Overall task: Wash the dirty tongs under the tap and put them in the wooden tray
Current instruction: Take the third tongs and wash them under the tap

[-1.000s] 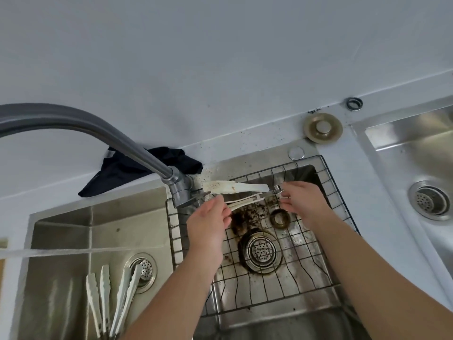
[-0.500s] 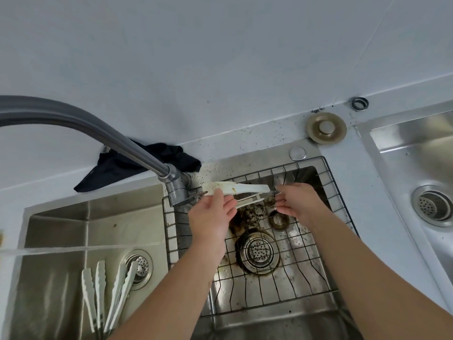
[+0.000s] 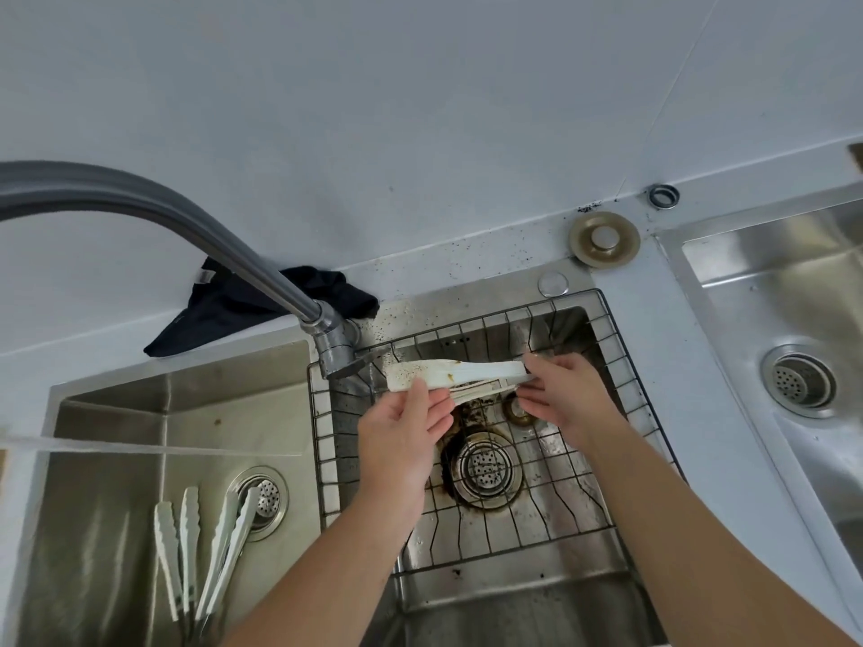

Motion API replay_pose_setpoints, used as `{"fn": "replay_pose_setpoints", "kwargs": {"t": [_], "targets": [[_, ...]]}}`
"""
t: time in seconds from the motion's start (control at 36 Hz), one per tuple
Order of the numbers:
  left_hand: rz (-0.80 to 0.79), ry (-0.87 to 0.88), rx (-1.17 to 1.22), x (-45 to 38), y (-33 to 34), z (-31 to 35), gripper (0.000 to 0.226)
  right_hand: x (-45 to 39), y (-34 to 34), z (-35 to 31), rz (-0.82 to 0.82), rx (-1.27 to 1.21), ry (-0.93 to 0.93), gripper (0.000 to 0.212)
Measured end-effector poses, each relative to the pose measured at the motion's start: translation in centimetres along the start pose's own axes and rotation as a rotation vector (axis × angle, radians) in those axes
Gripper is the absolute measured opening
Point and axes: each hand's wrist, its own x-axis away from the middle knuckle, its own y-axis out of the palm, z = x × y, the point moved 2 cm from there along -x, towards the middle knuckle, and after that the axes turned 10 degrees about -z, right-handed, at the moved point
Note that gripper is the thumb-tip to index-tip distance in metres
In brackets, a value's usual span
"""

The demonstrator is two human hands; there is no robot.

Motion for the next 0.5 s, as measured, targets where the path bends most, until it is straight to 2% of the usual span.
{"fn": "replay_pose_setpoints", "kwargs": {"t": [0.22,0.36,0.5], "targets": [[-0.064,0.012,-0.041,1.7,-1.6,1.1,0.024,3.6,0.3,-0.3,-0.127,-0.148,-0.005,0.042],[-0.095,0.001,-0.068,2.9,-2.7,2.0,0.020,5.0,0.8,0.4,-0.221,-0.133,0.001,0.024],[-0.137,-0.014,-0.113,3.9,-4.1,3.2,0.018,6.8,1.9,0.8,-0.301,-0.089,-0.041,0.029]]}}
